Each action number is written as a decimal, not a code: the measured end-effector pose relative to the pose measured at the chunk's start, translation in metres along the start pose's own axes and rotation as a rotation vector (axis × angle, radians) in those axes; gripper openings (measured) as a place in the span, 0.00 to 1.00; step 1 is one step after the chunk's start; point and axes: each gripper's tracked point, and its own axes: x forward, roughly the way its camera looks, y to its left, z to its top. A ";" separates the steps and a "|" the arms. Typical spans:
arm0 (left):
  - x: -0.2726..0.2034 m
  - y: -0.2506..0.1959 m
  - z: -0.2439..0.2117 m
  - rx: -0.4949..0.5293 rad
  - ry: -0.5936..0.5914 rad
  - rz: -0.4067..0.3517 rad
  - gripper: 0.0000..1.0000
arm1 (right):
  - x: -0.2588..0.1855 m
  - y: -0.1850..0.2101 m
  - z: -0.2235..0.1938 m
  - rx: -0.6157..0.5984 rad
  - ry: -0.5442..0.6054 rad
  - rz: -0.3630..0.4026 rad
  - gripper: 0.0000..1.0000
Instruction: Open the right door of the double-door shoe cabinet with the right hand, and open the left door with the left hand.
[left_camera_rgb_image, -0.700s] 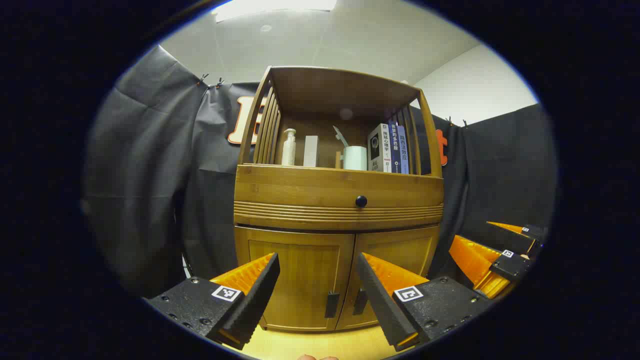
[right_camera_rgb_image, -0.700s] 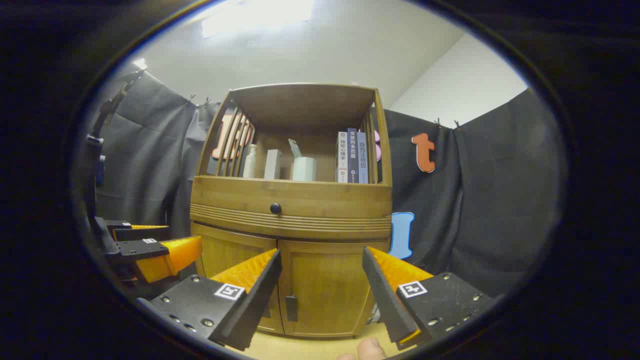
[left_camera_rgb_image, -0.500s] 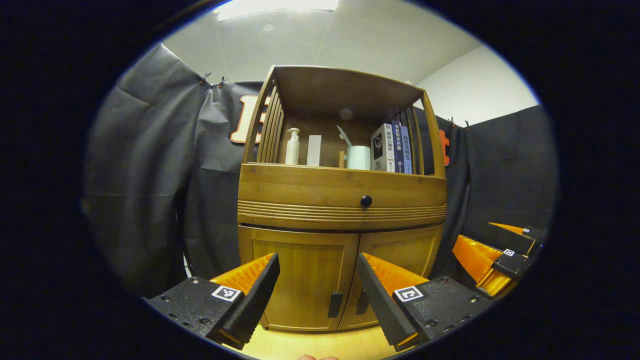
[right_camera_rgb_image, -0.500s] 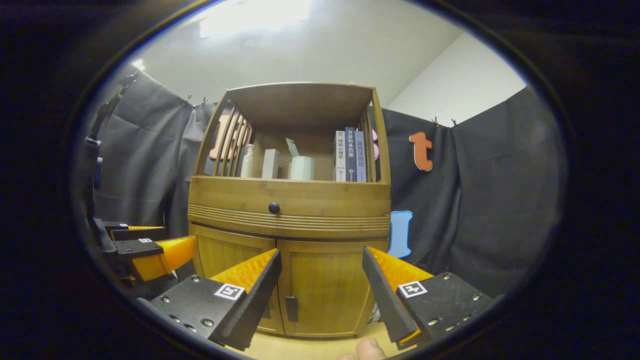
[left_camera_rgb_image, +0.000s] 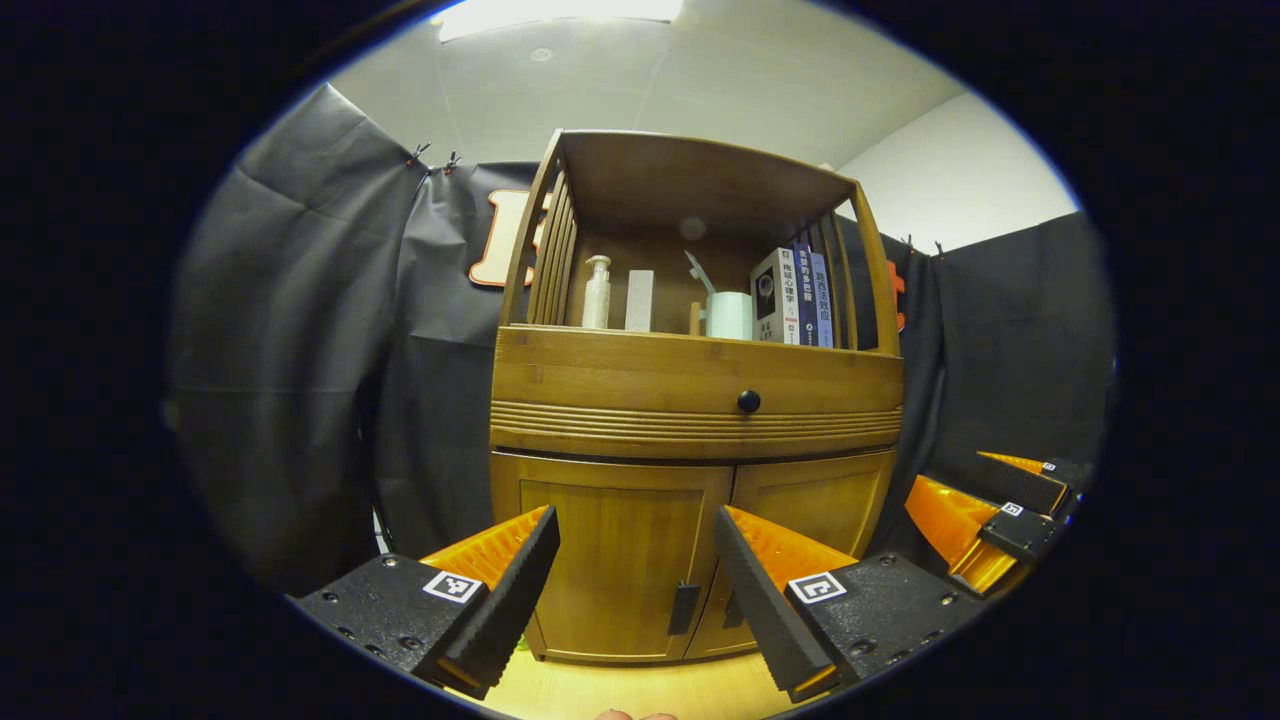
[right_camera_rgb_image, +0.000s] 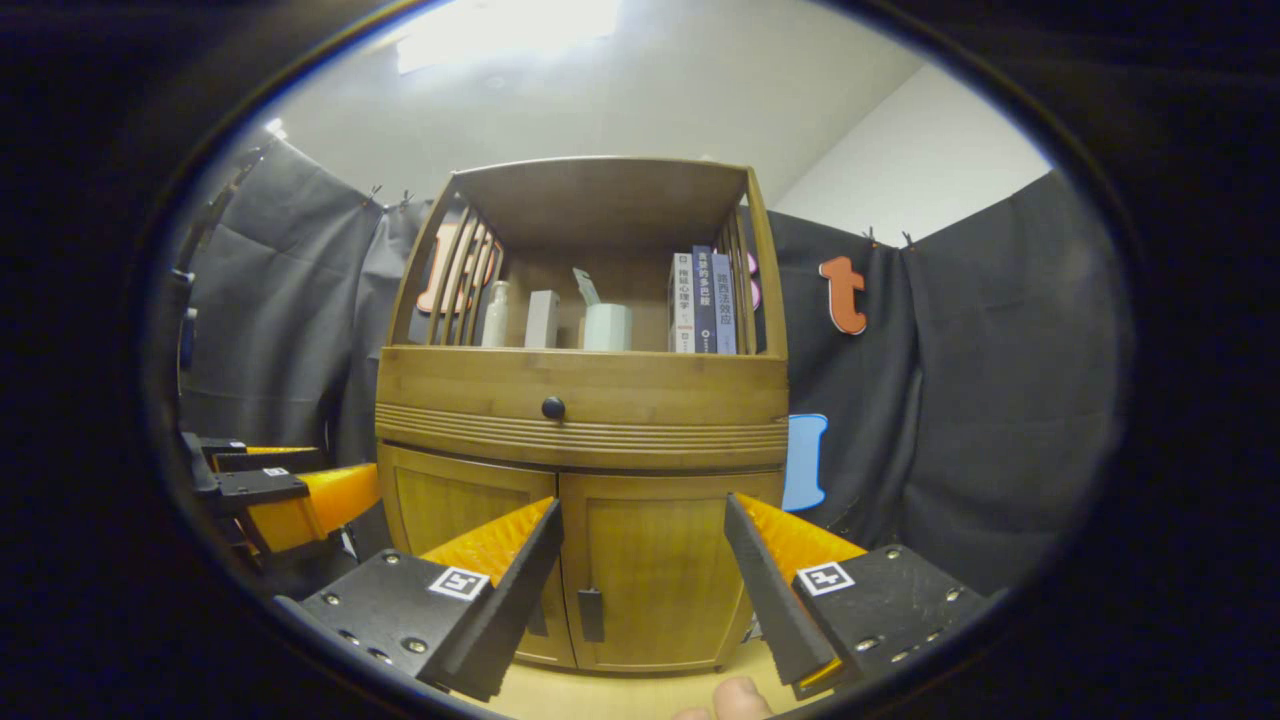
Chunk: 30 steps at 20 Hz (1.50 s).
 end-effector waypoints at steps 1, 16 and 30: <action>0.000 0.001 0.000 -0.002 -0.001 0.000 0.99 | 0.001 0.002 -0.002 -0.001 0.003 0.003 0.98; -0.023 0.080 -0.004 0.034 0.014 0.130 1.00 | 0.071 0.035 -0.150 0.041 0.249 0.054 0.96; -0.038 0.173 -0.014 0.058 0.032 0.306 0.92 | 0.145 0.064 -0.270 0.030 0.491 0.038 0.63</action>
